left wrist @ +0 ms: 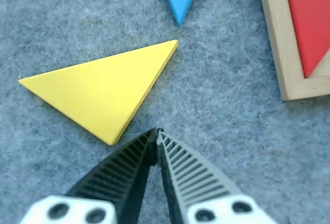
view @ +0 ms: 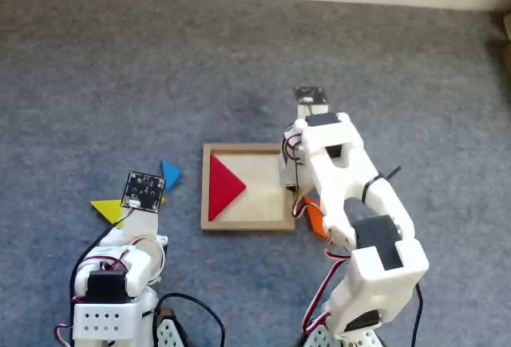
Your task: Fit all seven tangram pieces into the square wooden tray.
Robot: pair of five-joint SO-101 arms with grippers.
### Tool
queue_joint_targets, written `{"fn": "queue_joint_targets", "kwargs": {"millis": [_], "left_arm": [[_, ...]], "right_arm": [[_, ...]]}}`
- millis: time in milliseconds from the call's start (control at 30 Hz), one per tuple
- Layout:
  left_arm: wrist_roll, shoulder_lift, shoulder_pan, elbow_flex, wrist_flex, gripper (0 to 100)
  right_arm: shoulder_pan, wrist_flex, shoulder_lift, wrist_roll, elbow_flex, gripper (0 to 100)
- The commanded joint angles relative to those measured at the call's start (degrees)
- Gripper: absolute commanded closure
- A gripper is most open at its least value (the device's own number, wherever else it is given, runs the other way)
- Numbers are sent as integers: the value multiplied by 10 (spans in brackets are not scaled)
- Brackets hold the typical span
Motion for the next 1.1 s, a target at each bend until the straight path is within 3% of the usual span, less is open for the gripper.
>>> {"fn": "queue_joint_targets", "kwargs": {"millis": [0, 433, 667, 900, 1067], "left_arm": [[-6, -20, -7, 13, 6, 992], [-6, -20, -7, 13, 6, 992], [-6, -20, -7, 13, 6, 992], [-6, -20, -7, 13, 6, 992], [-6, -20, -7, 13, 6, 992]], "right_arm": [[17, -1, 0, -1, -18, 816], [17, -29, -3, 0, -16, 961], [21, -26, -7, 0, -18, 975], [17, -18, -133, 0, 19, 976], [-31, -20, -211, 4, 70, 976]]}}
